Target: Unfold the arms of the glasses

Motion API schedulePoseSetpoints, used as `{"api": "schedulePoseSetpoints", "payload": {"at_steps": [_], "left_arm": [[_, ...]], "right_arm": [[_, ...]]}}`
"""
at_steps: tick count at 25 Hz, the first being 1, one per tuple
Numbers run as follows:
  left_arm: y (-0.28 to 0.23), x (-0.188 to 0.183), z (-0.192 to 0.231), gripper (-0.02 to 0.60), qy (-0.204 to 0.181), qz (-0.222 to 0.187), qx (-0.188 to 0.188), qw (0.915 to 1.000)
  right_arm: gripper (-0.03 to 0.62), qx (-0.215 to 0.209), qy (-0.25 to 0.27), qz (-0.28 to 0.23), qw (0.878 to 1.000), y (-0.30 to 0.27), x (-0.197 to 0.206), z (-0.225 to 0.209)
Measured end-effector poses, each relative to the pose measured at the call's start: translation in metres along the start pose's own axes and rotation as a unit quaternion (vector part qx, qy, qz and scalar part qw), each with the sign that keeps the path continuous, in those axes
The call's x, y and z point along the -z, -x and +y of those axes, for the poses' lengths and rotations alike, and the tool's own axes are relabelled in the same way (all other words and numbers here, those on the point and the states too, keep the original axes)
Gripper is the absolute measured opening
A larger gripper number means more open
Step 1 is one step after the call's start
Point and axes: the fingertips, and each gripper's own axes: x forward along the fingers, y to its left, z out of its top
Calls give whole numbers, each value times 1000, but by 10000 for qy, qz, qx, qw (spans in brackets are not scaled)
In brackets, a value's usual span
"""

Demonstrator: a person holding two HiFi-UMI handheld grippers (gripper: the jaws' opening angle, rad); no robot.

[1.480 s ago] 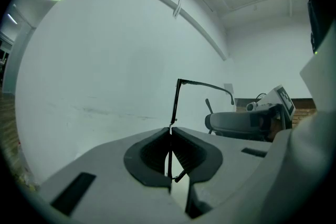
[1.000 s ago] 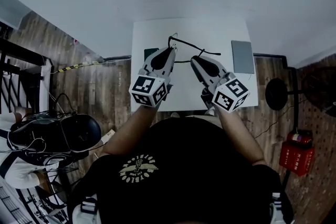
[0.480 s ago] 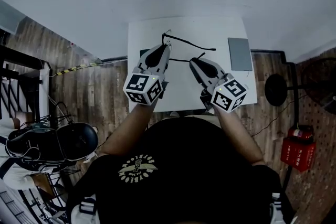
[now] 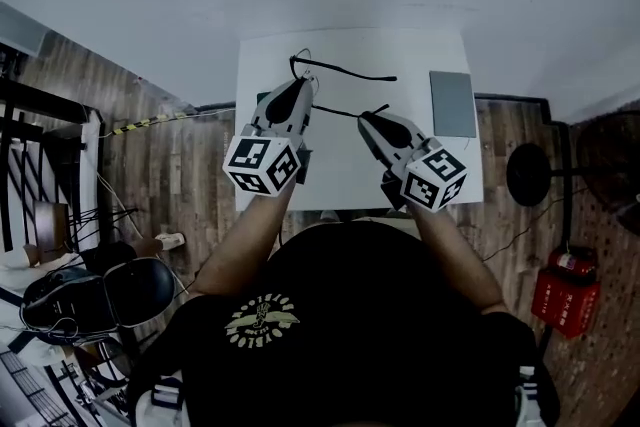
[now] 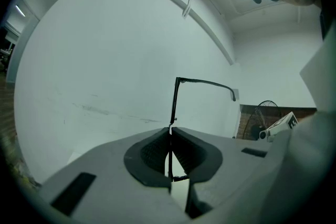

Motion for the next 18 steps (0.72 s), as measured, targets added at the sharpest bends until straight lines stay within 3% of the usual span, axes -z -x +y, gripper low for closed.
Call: {"api": "schedulePoseSetpoints", "payload": {"at_steps": [18], "left_arm": [[-29,-7,-70,20,101,-373,-893,9953]], "right_arm": [[29,-863,79,494,9950,67,-14,-53]]}}
